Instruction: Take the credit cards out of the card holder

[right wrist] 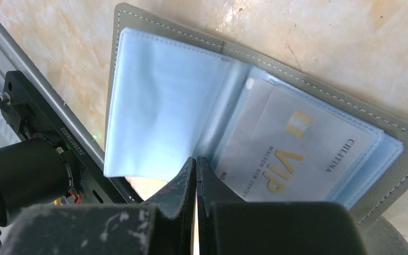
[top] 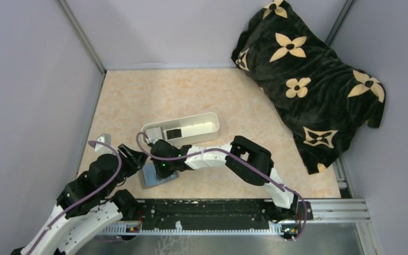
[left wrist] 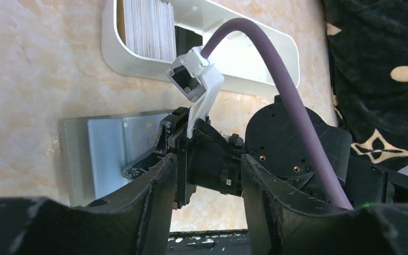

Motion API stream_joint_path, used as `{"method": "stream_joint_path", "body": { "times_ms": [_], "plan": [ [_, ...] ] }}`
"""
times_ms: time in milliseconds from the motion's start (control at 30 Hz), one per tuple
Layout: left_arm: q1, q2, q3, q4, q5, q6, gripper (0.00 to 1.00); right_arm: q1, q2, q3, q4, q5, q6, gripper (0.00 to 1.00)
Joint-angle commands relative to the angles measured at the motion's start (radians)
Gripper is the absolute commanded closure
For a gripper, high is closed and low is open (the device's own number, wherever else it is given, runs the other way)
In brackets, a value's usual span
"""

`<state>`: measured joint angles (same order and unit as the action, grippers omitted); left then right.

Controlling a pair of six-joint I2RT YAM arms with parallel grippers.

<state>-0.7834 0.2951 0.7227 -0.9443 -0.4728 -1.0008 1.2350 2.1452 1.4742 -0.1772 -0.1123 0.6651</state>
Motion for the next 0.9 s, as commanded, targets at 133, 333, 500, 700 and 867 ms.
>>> {"method": "stream_joint_path", "body": {
  "times_ms": [133, 333, 500, 700, 867],
  "plan": [
    [0.000, -0.016, 0.007, -0.069, -0.041, -0.065, 0.45, -0.004, -0.025, -0.044, -0.092, 0.206, -0.033, 1.00],
    [-0.002, 0.005, -0.025, 0.010, -0.019, -0.029, 0.44, -0.025, -0.087, -0.108, -0.145, 0.324, -0.001, 1.00],
    [-0.002, 0.081, -0.060, 0.121, 0.059, 0.026, 0.44, -0.033, -0.144, -0.166, -0.143, 0.379, 0.037, 1.00],
    [-0.002, 0.138, -0.158, 0.350, 0.186, 0.032, 0.44, -0.037, -0.159, -0.186, -0.139, 0.375, 0.042, 1.00],
    [-0.001, 0.187, -0.278, 0.500, 0.237, -0.066, 0.50, -0.037, -0.190, -0.228, -0.092, 0.351, 0.054, 1.00]
  ]
}}
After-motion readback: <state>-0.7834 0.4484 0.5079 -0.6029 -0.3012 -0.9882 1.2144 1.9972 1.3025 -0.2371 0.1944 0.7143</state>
